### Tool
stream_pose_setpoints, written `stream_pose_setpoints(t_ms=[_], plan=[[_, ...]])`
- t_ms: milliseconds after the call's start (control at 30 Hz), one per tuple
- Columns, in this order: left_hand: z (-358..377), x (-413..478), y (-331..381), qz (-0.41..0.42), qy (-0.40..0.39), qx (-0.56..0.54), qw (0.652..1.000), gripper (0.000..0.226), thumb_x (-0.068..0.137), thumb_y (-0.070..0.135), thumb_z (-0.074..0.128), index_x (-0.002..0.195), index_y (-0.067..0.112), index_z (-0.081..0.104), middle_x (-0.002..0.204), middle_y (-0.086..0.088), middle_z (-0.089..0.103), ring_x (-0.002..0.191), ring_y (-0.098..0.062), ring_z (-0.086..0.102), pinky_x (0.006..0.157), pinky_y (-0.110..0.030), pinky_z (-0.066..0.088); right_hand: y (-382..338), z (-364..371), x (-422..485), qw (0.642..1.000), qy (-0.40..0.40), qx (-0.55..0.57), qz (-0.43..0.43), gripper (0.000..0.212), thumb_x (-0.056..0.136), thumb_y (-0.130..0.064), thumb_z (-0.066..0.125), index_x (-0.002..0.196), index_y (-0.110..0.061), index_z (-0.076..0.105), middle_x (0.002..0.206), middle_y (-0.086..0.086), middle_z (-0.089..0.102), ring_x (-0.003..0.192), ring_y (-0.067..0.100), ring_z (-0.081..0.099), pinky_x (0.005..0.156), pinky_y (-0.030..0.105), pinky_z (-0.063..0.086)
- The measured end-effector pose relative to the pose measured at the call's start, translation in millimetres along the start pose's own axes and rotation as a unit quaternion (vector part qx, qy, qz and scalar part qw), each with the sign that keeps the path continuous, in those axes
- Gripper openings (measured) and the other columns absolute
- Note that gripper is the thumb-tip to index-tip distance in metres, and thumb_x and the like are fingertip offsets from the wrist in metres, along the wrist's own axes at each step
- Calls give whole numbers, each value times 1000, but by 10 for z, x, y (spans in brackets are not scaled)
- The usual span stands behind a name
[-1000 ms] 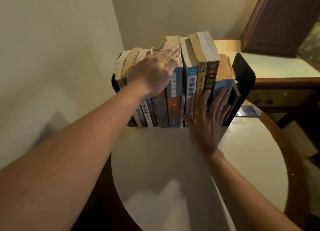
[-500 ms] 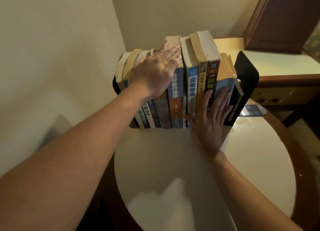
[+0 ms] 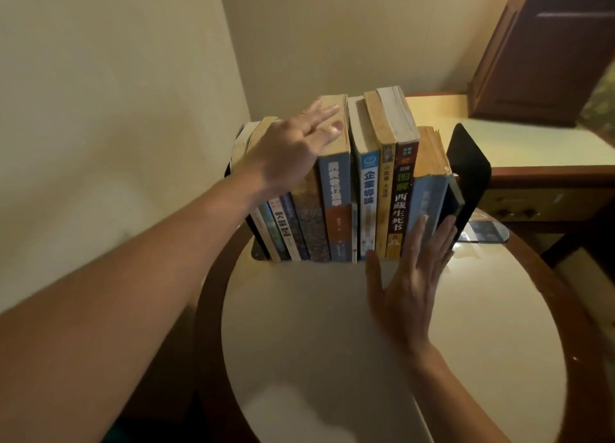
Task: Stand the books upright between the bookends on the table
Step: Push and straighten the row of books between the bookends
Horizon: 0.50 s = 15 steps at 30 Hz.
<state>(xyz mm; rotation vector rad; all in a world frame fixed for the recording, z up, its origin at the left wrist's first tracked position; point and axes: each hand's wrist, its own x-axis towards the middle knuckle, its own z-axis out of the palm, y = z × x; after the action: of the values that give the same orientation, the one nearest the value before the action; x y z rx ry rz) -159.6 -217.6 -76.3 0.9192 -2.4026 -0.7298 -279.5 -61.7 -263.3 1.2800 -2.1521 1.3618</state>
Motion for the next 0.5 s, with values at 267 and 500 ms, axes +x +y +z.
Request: stream_pose_setpoints(t_ms=[267, 500], plan=[[-436, 146, -61, -31, 62, -40, 997, 59, 95, 48, 37, 142, 18, 57, 149, 6, 53, 140, -6, 42, 118, -22, 27, -33, -25, -9, 998, -4, 25, 59, 83, 97, -39, 56, 158, -3, 12, 165, 22, -6, 153, 36, -10, 123, 55, 0], [-266, 250, 48, -17, -5, 39, 999, 63, 93, 58, 35, 147, 30, 50, 155, 7, 45, 144, -12, 38, 117, -30, 28, -159, 150, 120, 990, 41, 75, 112, 80, 100, -40, 50, 158, -6, 7, 164, 24, -11, 153, 36, -12, 119, 64, 10]])
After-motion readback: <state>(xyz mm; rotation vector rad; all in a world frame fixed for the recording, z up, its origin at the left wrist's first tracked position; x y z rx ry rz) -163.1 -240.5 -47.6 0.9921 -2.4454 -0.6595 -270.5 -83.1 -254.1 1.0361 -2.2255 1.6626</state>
